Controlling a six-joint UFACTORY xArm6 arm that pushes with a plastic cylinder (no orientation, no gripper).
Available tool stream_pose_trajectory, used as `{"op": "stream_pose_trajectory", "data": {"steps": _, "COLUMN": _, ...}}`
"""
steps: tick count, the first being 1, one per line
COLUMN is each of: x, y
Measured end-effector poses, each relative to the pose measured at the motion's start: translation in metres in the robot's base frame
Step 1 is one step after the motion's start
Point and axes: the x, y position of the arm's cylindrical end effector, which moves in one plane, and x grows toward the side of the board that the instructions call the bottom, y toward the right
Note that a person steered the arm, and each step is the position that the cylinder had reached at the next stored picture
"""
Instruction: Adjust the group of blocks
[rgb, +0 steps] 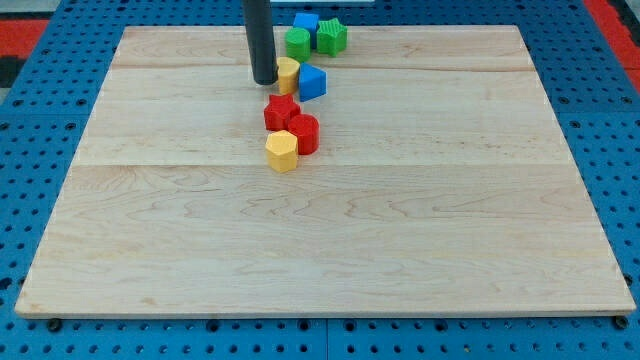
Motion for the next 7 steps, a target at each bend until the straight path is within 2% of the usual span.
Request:
{"op": "stream_pose_trajectory", "data": {"steps": 4, "x": 0.011, "y": -0.001}}
{"op": "stream_pose_trajectory", "data": {"steps": 5, "x": 0.008, "y": -0.02}}
{"op": "stream_pose_trajectory", "data": {"steps": 6, "x": -0.013, "y": -0.045}}
{"op": "stream_pose_trajectory", "data": {"steps": 7, "x": -0.023, "y": -0.046}}
